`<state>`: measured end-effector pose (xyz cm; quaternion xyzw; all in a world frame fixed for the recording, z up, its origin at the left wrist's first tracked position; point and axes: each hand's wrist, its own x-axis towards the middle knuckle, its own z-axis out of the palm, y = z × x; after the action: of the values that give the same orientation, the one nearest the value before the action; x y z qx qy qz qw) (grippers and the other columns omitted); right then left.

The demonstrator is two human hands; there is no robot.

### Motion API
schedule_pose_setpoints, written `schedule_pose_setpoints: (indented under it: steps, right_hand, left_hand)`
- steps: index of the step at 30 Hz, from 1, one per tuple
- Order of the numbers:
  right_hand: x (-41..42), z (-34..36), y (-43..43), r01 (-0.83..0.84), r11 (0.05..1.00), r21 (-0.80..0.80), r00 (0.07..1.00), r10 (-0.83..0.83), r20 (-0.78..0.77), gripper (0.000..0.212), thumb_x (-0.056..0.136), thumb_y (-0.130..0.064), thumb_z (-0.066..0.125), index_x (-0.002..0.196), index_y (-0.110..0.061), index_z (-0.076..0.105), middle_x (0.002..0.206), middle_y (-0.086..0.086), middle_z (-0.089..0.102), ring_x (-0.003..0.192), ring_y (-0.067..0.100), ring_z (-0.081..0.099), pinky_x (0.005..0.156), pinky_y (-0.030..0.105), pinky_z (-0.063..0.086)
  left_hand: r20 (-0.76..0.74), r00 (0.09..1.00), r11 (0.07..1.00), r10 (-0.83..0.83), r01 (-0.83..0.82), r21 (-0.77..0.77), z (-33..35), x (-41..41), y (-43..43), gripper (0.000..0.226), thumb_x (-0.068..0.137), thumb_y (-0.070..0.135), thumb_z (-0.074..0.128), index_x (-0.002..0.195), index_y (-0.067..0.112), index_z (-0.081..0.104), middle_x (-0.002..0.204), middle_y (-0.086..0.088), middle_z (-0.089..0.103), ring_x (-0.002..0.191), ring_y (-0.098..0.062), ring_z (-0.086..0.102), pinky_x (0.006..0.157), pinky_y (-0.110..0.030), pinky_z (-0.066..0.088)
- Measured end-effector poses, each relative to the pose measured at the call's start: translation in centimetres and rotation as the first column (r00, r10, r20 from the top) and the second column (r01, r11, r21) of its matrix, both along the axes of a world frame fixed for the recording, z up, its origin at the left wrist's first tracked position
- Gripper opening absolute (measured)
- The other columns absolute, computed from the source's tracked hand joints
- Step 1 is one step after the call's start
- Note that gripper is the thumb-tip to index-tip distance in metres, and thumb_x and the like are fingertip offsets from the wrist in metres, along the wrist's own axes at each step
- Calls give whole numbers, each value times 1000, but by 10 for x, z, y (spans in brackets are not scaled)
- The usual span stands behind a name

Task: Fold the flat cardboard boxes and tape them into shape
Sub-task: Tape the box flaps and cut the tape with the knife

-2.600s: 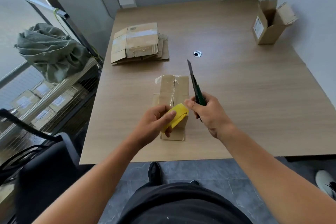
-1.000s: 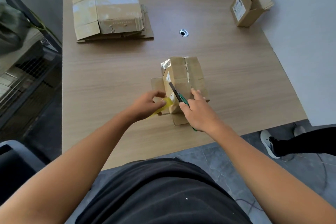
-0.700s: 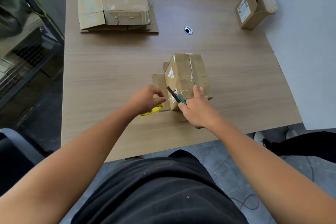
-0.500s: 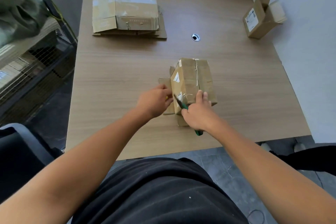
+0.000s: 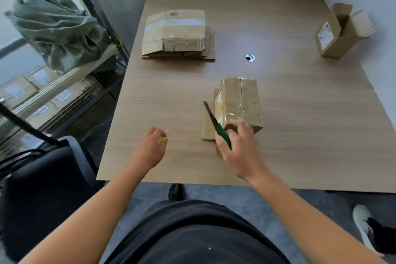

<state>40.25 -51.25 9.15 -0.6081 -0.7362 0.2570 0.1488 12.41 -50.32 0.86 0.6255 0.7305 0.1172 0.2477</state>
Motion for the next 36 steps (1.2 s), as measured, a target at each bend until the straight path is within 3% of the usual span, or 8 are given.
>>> schedule_pose_setpoints:
  steps: [2,6,11,15,22,26,28,36]
  right_hand:
    - [-3,-7,-13,-72,996,-55,984,61,-170,61,95,-62,29,102,-13,66,112,0,58,112,18,50,98,35,40]
    - [-17,-36,-33,-165,946,-278,949,76,-305,38,101,-59,40,82,-26,45,77,-4,53,67,15,51,61,36,42]
    - [-48,-69,-47,-167,885,-434,955,36,-293,36,100,-57,45,91,-22,42,75,5,59,57,17,51,50,33,43]
    - [-82,-82,-35,-117,893,-435,975,20,-220,31,101,-51,47,93,-23,37,71,0,49,53,15,44,39,25,31]
    - [-153,-106,-14,34,896,-443,999,-49,-21,21,104,-37,43,107,-17,38,83,5,56,67,24,55,49,33,31]
    - [-177,-135,-6,142,932,-332,988,-115,100,26,102,-29,51,112,-5,48,109,20,59,95,38,55,74,42,43]
    - [-184,-151,-6,187,937,-295,977,-146,155,30,101,-27,53,116,-1,50,117,23,56,107,41,51,86,44,39]
    - [-208,-181,-3,206,976,-70,949,-182,259,38,95,-22,62,124,1,56,118,24,56,106,44,51,88,47,36]
  left_hand:
    - [94,989,988,111,-100,-117,-5,-10,-17,20,101,19,57,116,9,65,126,-8,53,104,-31,60,91,-37,45]
    - [68,984,983,164,-158,-93,-5,-26,-57,21,100,20,59,119,13,65,127,-3,52,91,-19,56,86,-35,47]
    - [-182,967,984,180,-176,40,-7,-41,-85,18,100,25,59,117,21,66,131,6,49,79,-18,59,71,-33,42]
    - [-284,949,991,136,-127,50,-11,-63,-71,20,101,22,58,117,17,68,138,-3,49,92,-33,63,74,-42,53]
    - [-250,965,994,-85,65,-87,-45,-97,-31,28,101,20,54,126,20,65,149,-5,37,102,-38,58,84,-45,50]
    - [-143,989,999,41,-44,-19,-72,-98,-32,22,96,36,60,110,25,72,144,-7,40,122,-36,44,98,-45,37]
    - [-111,988,994,106,-103,31,-83,-97,-36,21,95,40,61,104,26,74,141,-7,44,122,-35,45,98,-45,34]
    - [-109,978,974,180,-161,159,-104,-95,-31,18,94,33,59,85,24,72,130,-5,54,113,-34,51,92,-47,35]
